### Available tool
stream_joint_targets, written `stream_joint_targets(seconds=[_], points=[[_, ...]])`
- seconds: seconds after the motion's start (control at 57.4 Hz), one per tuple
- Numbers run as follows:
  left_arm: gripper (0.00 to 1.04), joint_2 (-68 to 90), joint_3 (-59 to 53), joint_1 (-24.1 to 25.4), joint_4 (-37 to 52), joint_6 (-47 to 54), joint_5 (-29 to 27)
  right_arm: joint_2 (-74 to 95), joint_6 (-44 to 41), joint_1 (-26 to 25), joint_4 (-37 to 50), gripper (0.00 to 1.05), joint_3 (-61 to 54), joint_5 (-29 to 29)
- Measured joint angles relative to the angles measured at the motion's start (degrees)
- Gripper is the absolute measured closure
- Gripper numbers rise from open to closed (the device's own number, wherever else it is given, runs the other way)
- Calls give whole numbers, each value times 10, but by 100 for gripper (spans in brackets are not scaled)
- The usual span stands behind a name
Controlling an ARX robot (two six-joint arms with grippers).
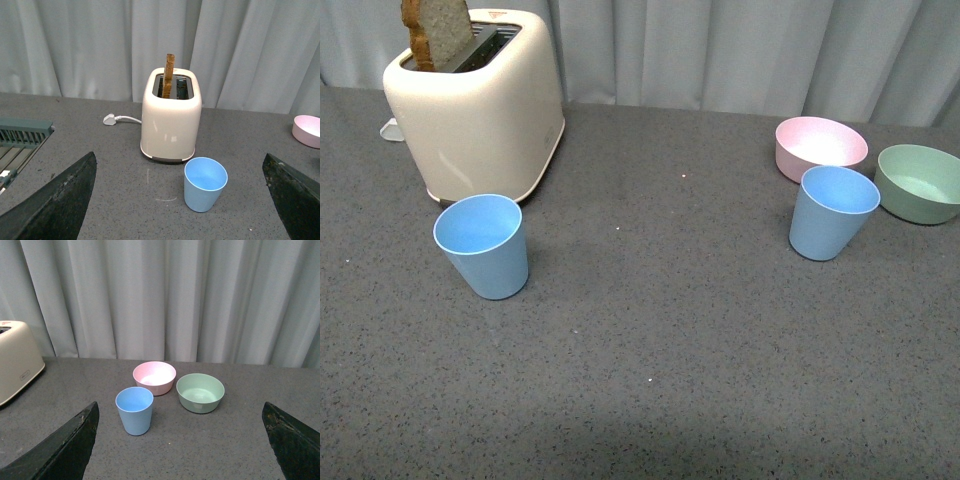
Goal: Stack blue cups with both arms
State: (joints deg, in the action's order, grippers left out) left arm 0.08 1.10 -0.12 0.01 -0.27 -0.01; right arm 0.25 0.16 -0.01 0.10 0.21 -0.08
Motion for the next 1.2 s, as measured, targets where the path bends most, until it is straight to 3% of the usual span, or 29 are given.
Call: stream_joint_targets(seconds=[0.889,0.941,1.011,1.202], points=[[7,1,0,0,-1,-1,-3,0,0,0,0,10,0,0],[7,37,21,-16,-62,-25,-36,0,0,0,0,10,0,0],[7,114,36,-20,-76,-43,-28,0,0,0,0,10,0,0],[7,430,103,6,96,-84,5,0,0,0,0,10,0,0]])
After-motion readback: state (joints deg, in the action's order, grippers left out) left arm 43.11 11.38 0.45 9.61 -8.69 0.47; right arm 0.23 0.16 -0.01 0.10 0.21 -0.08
